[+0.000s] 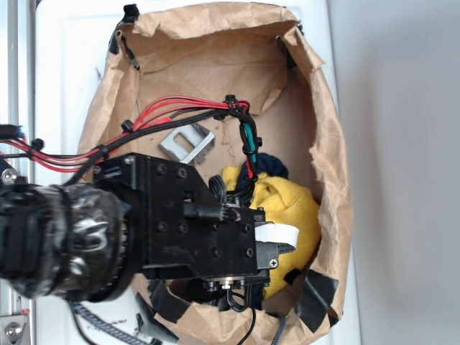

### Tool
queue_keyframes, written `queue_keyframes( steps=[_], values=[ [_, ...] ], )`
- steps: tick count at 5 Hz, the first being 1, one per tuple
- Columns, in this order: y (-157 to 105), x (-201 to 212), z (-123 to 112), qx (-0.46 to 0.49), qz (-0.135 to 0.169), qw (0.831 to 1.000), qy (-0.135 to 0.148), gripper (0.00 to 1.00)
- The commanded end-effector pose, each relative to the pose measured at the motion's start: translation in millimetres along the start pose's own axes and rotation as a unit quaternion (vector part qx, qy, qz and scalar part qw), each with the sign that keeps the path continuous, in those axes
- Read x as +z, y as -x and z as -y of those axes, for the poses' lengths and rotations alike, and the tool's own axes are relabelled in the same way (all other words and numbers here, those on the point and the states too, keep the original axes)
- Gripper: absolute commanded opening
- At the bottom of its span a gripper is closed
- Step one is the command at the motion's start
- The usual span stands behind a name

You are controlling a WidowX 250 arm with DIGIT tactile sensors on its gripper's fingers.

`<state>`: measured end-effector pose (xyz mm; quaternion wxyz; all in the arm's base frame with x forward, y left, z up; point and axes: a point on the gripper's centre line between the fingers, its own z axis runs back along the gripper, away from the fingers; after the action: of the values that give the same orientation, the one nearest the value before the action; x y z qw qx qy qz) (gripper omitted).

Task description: Grab the blue ball.

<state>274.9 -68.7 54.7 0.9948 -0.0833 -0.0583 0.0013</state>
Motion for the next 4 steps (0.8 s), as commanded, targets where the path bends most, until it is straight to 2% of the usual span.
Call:
queue_keyframes(
  steps=[1, 2, 3, 4],
  values=[
    [-4, 65, -30, 0.074, 0.059, 0.996, -0.007, 0.00],
    [3, 91, -45, 0.137, 0.053, 0.985, -0.087, 0.00],
    [9, 108, -70, 0.212, 0.048, 0.959, -0.182, 0.00],
    [7, 117, -80, 0.237, 0.047, 0.948, -0.208, 0.00]
  ],
)
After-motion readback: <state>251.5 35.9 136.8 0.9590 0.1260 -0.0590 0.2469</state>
